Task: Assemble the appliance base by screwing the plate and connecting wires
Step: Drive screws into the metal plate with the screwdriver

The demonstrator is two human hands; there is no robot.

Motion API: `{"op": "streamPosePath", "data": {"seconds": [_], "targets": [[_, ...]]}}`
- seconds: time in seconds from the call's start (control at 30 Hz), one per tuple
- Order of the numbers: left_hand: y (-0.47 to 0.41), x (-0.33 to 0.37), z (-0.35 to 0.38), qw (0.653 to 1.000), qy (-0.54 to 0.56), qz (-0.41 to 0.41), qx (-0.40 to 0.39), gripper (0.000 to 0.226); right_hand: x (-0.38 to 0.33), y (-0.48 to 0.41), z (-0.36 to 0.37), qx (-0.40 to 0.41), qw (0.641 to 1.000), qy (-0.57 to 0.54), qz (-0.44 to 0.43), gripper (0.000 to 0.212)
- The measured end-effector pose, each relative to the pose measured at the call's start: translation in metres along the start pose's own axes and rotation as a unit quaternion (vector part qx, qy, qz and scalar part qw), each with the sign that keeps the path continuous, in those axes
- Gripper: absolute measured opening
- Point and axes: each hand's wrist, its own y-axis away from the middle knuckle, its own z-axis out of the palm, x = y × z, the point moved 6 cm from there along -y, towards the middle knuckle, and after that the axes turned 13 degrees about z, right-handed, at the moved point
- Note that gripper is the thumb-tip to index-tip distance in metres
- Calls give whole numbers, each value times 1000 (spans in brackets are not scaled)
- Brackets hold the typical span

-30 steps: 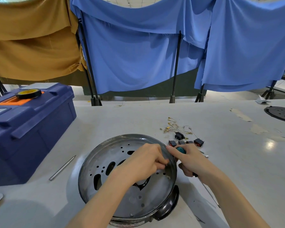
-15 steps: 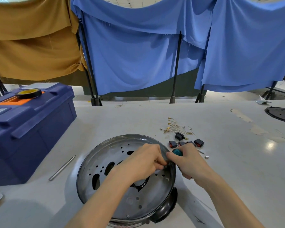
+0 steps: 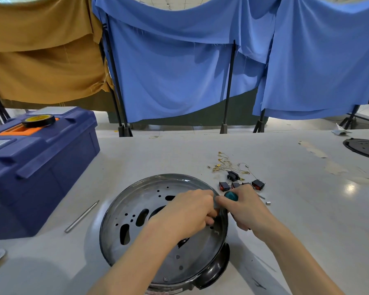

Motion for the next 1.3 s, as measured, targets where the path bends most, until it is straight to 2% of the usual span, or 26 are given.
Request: {"op": "streamPosePath", "data": {"seconds": [0.2, 0.33, 0.37, 0.43, 0.5, 0.57, 0.7, 0.8, 1.13, 1.27, 1.3], "targets": [[1, 0, 0, 1000, 5, 7, 2, 17, 3, -1, 2, 1, 1000, -13, 8, 41], [1, -10, 4, 996, 79, 5, 41, 13, 1, 0, -9, -28, 997, -71, 32, 51], [1, -13, 4, 992, 114, 2, 56, 13, 1, -1, -19, -14, 995, -95, 35, 49], [3, -18, 4, 983, 161, -8, 83, 14, 6, -4, -45, 39, 991, -121, 36, 27], [3, -20, 5, 982, 160, -10, 97, 21, 18, -8, -72, 102, 988, -106, 44, 9], [2, -22, 6, 981, 163, -13, 102, 27, 37, -13, -91, 144, 985, -56, 76, 8], [0, -24, 4, 979, 173, -13, 109, 28, 55, -23, -96, 153, 979, 58, 124, 10], [0, -25, 5, 976, 180, -15, 118, 29, 59, -31, -88, 169, 971, 99, 140, 8], [4, -26, 5, 977, 175, -35, 118, 26, 60, -36, -75, 184, 959, 151, 152, 7], [9, -21, 0, 972, 189, -36, 138, 17, 56, -31, -82, 173, 969, 101, 143, 10], [9, -18, -2, 971, 191, -33, 140, 25, 53, -29, -82, 169, 973, 84, 134, 8]]}}
